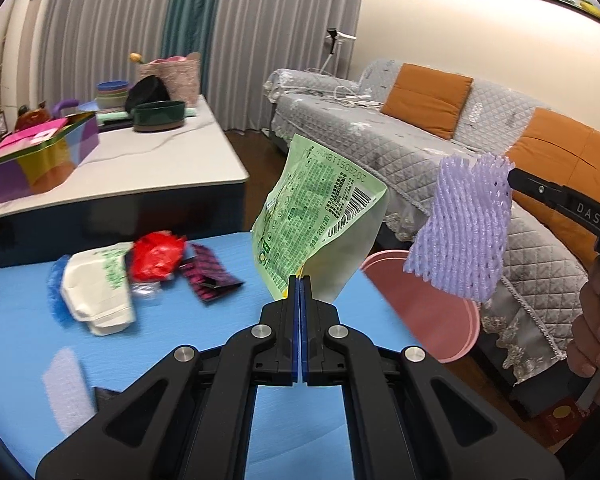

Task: Collect trash
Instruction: 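Carry the wrapper and purple net over the pink bucket and release both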

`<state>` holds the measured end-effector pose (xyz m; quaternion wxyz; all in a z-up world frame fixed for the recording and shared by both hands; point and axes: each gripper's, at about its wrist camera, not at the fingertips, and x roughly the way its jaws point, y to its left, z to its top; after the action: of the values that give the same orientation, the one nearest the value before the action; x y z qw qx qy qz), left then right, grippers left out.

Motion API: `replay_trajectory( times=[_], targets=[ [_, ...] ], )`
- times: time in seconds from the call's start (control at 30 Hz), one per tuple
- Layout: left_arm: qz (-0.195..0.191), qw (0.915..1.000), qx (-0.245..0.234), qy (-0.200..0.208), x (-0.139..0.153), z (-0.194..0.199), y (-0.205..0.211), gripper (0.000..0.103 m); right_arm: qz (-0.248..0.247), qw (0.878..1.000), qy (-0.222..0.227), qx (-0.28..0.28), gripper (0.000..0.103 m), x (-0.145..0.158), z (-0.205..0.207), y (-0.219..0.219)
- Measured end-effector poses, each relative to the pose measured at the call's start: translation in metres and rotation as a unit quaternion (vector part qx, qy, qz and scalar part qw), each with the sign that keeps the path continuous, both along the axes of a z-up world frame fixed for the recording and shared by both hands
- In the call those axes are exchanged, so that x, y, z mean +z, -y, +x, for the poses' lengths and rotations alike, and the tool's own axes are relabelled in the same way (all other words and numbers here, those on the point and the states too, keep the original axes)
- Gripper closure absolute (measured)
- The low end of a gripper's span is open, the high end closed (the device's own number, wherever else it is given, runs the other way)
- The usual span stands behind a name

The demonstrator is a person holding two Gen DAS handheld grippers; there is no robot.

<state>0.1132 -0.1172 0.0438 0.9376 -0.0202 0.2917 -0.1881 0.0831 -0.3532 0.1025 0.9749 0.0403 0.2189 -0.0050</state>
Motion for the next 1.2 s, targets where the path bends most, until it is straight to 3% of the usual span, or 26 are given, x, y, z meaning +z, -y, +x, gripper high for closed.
replay_trajectory(
  times=[0.23,0.63,1.1,1.13,1.17,1.2],
  targets=[
    [0.001,0.9995,-0.032,-0.007,-0.003,0.004,0.049,0.103,-0.009,0.999,-0.004,-0.032,0.102,0.004,0.003,0.034],
    [-0.017,0.9951,-0.089,-0.038,-0.025,0.03,0.127,0.103,-0.002,0.997,-0.038,-0.069,0.102,-0.015,0.019,0.077],
    [-0.031,0.9857,-0.127,-0.106,-0.069,0.069,0.168,0.103,0.0,0.994,-0.077,-0.08,0.099,-0.045,0.041,0.092],
    [-0.027,0.9853,-0.128,-0.109,-0.072,0.07,0.169,0.1,-0.002,0.994,-0.079,-0.081,0.098,-0.046,0.041,0.091],
    [-0.023,0.9854,-0.127,-0.111,-0.073,0.072,0.17,0.09,-0.002,0.993,-0.084,-0.085,0.097,-0.048,0.043,0.091],
    [-0.02,0.9859,-0.123,-0.112,-0.074,0.072,0.169,0.082,0.001,0.992,-0.09,-0.086,0.086,-0.049,0.044,0.092]
  ],
)
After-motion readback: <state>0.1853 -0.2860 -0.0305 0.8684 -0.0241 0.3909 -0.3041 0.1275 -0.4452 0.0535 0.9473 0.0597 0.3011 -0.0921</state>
